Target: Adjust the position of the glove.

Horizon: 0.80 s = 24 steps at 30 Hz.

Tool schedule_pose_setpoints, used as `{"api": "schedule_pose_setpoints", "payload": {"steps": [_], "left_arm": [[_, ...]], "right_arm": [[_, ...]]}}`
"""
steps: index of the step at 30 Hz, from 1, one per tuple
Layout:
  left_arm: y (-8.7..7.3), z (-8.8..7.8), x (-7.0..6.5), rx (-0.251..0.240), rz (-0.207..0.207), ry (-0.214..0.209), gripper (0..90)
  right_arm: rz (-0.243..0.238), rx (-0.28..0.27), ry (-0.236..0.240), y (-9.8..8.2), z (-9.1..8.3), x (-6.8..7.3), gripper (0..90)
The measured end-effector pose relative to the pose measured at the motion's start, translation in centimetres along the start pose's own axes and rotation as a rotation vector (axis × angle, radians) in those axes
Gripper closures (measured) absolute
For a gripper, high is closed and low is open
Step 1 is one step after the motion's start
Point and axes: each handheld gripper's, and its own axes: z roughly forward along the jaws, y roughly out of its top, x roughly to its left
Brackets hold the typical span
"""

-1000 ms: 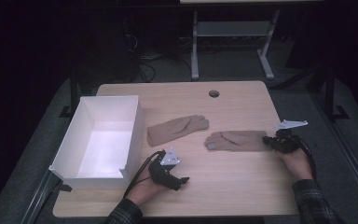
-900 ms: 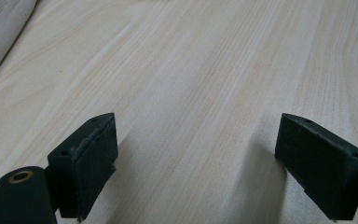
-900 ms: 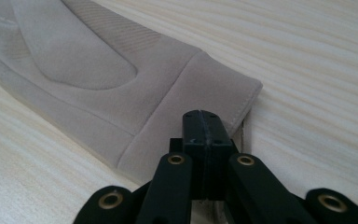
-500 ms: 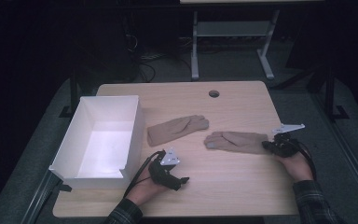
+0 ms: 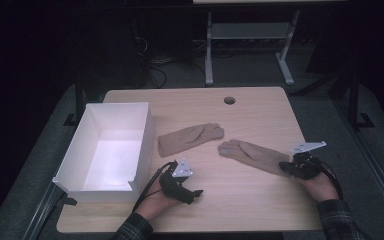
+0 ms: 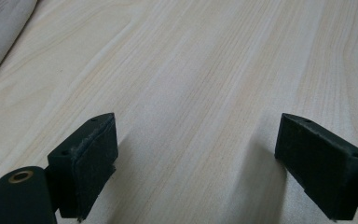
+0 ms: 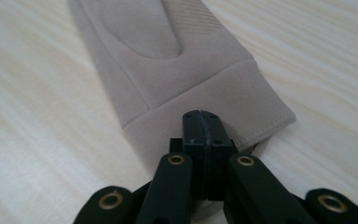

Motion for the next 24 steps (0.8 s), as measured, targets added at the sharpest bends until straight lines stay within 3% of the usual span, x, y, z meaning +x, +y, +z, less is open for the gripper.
{"api": "schedule_pose_setpoints", "payload": {"steps": [4, 12, 15, 24], "left_arm": [[0.0, 0.0, 0.0, -0.001, 0.003, 0.001, 12.4], [0.0, 0.0, -0.1, -0.006, -0.013, -0.002, 12.4], [0.0, 0.0, 0.0, 0.005, 0.005, 0.000, 12.4], [0.0, 0.0, 0.0, 0.004, 0.006, 0.000, 12.4]], "right_arm": [[0.003, 0.010, 0.027, -0.4, -0.3, 0.8, 90.0], [-0.039, 0.025, 0.076, -1.1, -1.0, 2.7, 90.0], [-0.046, 0.029, 0.094, -1.3, -1.1, 3.6, 90.0], [-0.116, 0.047, 0.141, -1.5, -1.5, 6.0, 90.0]]}}
